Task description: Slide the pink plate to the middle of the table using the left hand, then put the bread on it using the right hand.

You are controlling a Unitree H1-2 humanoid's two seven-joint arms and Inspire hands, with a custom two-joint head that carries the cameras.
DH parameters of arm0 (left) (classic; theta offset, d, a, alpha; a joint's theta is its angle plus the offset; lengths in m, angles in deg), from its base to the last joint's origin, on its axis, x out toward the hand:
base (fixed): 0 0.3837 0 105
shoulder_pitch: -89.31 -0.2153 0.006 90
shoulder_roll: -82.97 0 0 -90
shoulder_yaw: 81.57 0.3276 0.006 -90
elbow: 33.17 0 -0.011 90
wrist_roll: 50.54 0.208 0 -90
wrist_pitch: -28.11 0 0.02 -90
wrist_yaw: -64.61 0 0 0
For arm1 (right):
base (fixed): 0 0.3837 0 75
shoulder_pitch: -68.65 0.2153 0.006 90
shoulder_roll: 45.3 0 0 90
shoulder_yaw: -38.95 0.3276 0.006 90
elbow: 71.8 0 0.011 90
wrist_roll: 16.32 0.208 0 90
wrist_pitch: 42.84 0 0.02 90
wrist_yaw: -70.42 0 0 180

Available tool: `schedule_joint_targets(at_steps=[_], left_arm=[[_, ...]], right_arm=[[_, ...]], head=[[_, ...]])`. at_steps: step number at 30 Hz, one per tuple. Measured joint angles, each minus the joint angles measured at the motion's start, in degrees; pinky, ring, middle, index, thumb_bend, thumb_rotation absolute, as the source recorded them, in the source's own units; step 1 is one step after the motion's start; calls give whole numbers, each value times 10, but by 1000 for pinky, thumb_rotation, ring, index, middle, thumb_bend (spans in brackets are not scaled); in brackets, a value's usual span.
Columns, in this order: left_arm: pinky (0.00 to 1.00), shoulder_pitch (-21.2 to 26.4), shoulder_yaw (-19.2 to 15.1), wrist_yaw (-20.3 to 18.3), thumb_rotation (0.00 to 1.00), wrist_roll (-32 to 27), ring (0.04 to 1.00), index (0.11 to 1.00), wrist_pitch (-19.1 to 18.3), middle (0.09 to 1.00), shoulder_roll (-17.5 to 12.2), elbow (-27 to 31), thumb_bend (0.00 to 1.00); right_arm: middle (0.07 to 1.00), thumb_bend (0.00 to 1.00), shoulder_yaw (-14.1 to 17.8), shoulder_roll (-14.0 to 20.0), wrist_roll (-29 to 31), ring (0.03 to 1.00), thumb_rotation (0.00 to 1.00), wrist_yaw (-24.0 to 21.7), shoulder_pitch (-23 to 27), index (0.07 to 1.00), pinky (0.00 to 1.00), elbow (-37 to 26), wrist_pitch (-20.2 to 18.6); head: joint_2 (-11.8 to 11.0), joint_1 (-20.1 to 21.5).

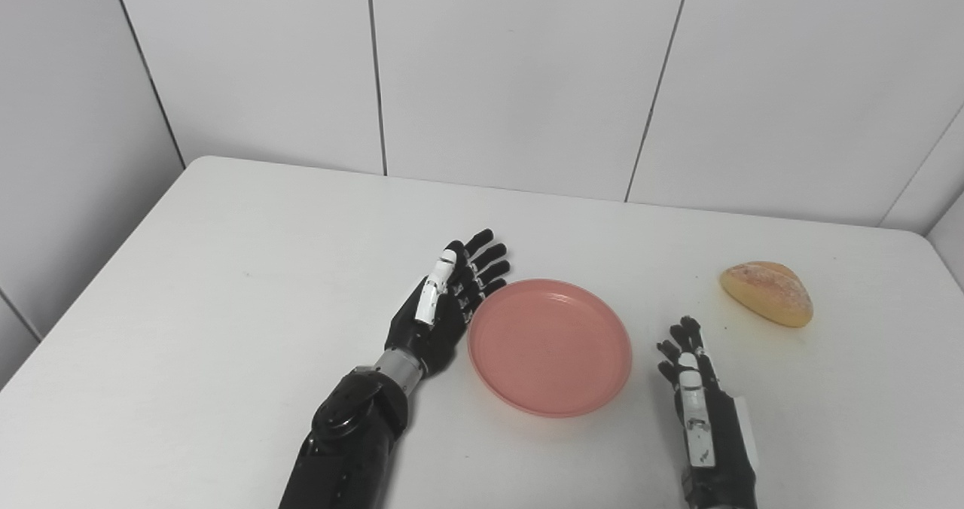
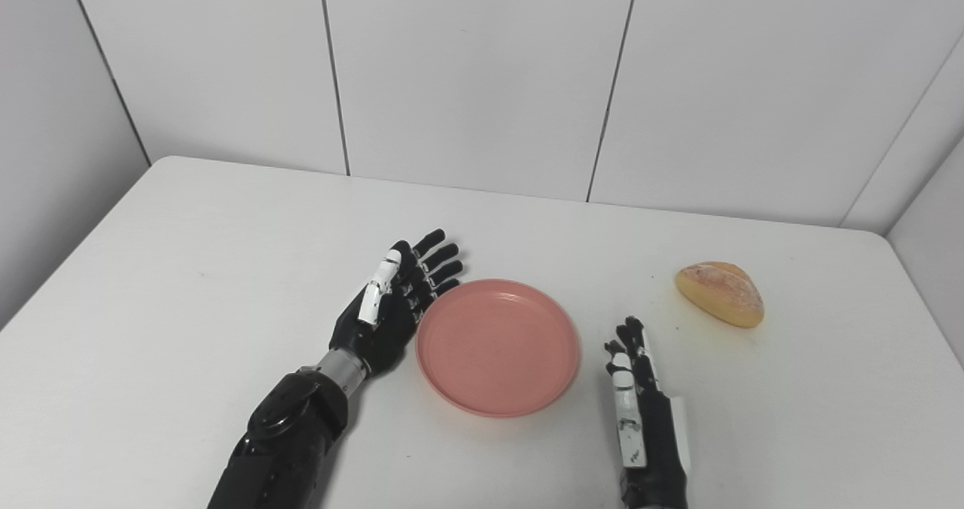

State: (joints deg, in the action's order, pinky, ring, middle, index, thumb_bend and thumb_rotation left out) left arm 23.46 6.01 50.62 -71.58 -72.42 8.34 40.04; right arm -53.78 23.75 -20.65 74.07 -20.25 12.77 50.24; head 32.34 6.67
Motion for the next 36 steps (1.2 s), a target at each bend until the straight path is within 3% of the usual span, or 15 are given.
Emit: schedule_joint_targets(at_steps=[8, 15, 20, 28, 36], left_arm=[[930, -3, -1, 4, 1000, 0, 911, 908, 7, 918, 1, 1, 379], [932, -6, -4, -2, 1000, -1, 909, 904, 25, 915, 0, -7, 374], [939, -6, -8, -10, 1000, -2, 917, 910, 29, 922, -4, -11, 367], [936, -6, -19, -20, 1000, -3, 914, 906, 37, 920, -7, -17, 360], [954, -7, -27, -34, 1000, -14, 926, 917, 38, 928, -16, -21, 350]], right_arm=[[936, 260, 5, 4, -39, 914, 1000, 11, 18, 943, 902, -36, -4], [932, 324, 5, 16, -103, 917, 1000, 18, 21, 934, 865, -59, -19], [910, 420, 11, 36, -155, 901, 1000, 23, 42, 904, 850, -74, -27], [891, 452, 23, 59, -210, 892, 1000, 25, 71, 889, 841, -109, -47], [902, 464, 38, 104, -263, 898, 1000, 15, 130, 913, 858, -136, -86]], head=[[-9, 35], [-21, 69], [-32, 96], [-41, 126], [-48, 150]])
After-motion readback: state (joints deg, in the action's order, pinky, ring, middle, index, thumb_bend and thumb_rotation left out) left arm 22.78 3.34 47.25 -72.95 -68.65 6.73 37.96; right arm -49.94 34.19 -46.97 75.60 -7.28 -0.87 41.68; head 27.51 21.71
